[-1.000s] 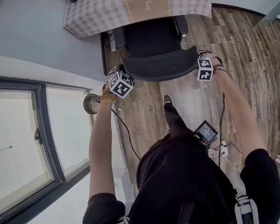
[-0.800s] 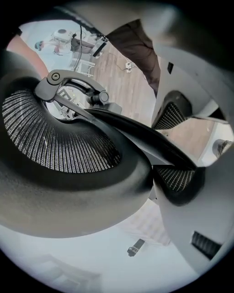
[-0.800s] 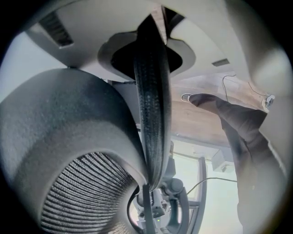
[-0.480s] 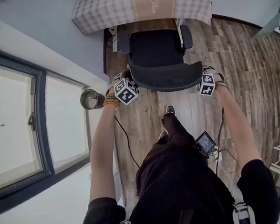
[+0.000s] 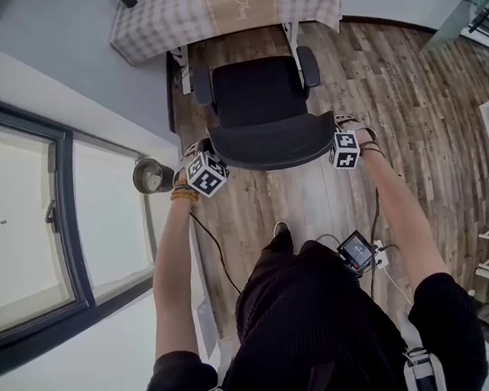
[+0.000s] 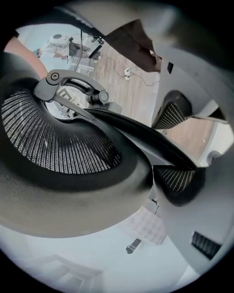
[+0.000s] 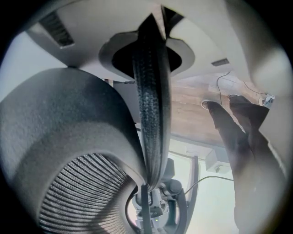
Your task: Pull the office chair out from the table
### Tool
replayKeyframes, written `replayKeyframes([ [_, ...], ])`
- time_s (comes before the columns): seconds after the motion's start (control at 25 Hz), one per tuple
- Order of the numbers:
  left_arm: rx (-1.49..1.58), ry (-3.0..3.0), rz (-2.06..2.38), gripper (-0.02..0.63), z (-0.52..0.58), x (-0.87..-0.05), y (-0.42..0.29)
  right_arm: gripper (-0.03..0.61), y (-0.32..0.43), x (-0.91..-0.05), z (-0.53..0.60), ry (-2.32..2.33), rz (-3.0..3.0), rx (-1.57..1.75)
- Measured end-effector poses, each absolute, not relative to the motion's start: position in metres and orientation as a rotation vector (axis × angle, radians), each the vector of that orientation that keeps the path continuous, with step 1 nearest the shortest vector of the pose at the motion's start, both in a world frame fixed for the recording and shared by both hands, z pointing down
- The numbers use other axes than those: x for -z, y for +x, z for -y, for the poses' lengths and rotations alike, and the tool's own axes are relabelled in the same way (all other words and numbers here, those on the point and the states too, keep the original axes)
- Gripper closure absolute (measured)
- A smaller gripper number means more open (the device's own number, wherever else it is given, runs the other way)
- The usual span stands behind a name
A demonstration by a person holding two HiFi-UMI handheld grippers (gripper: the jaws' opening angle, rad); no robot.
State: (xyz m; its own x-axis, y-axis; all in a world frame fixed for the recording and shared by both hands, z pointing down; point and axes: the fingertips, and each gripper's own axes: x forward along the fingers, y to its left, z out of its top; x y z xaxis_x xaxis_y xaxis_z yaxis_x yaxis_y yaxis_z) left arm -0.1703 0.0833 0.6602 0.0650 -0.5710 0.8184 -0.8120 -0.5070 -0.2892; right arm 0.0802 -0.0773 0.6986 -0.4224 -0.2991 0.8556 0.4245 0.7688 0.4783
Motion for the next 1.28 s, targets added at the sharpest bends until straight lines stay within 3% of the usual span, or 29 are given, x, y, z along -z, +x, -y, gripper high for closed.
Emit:
replayKeyframes([
  [0.8, -1.400, 2.031, 1.435, 0.356, -0.180, -0.660, -0.065, 0.476, 0.182, -0.706, -0.006, -0.136, 1.843, 0.834],
  [1.04, -1.409, 2.018, 1.468, 0.356, -0.238, -0.650, 0.001, 0.476, 0.244, -0.699, -0.058, -0.149, 1.858, 0.864],
  [1.28, -1.406, 2.020, 1.474, 0.354, -0.235, -0.654, 0.006, 0.476, 0.248, -0.700, -0.056, -0.145, 1.866, 0.872],
])
